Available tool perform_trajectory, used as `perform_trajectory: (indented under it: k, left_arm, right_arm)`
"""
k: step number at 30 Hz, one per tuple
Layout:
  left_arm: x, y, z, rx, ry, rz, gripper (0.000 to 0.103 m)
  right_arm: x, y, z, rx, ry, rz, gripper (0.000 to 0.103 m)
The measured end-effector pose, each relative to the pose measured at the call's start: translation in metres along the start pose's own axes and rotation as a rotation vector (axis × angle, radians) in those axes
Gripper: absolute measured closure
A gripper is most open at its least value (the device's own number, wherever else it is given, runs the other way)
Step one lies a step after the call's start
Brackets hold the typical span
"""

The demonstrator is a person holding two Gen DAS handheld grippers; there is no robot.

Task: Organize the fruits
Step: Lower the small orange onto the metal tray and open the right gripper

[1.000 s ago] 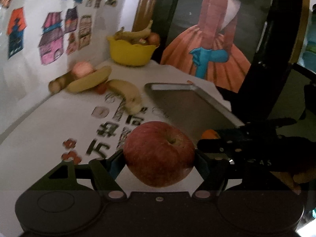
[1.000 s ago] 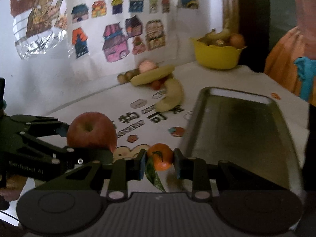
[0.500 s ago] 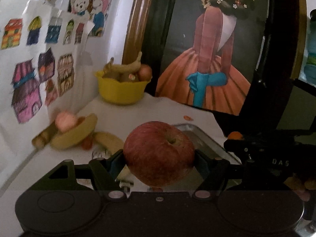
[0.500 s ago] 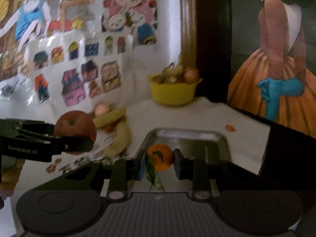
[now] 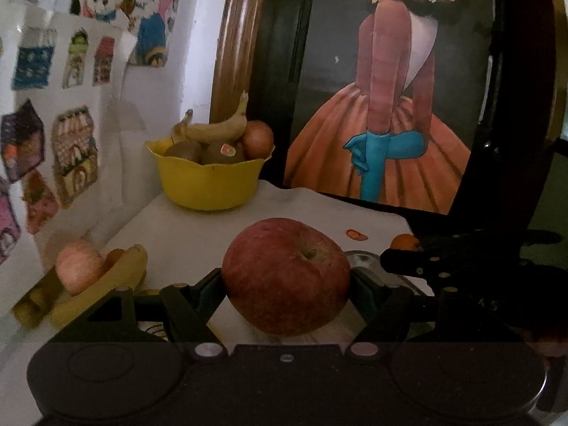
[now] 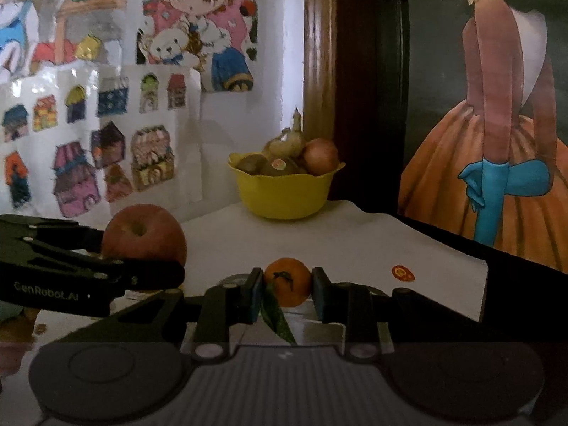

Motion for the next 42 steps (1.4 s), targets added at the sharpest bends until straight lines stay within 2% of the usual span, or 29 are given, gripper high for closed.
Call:
perform_trajectory:
  k: [7,14,26,37,41,42]
  left_arm:
    - [-0.045,0.007,-0.006,0.0,-0.005,-0.044,0.028]
    - [-0.071,0.016,-0.006,0.007,0.005,-0.082,0.028]
    - [-0.086,0.026,-0.003,0.002,0.025,-0.122,0.028]
    - [-0.088,0.029,0.001,-0.017,0.02,-0.127,0.028]
    - [-0.088,0.03,0.003,-0.039,0.013,-0.133,0.027]
    - [-0.088,0.03,0.004,-0.047,0.01,-0.135,0.027]
  right_arm:
    - [-0.041,0.014,0.021,-0.022,0.003,-0.077,0.07]
    - [-0.063,0.031,0.037,-0.055,-0.002,-0.149,0.07]
    - [-0.079,0.043,0.037,-0.038,0.007,-0.198,0.07]
    - [-0.081,0.045,0.036,-0.032,0.015,-0.211,0.07]
    - [-0.082,0.045,0.036,-0.03,0.024,-0.216,0.061]
    - [-0.081,0.046,0.035,-0.027,0.025,-0.217,0.056]
Point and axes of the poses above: each gripper's, at about its wrist camera, not at the fingertips, and x roughly against the way its jaws point, z to its right, y to its underside, the point moved 4 cm from there along -x, roughly the way its jaws point, and after that the axes turned 1 degree about y, right-handed, at the moved point
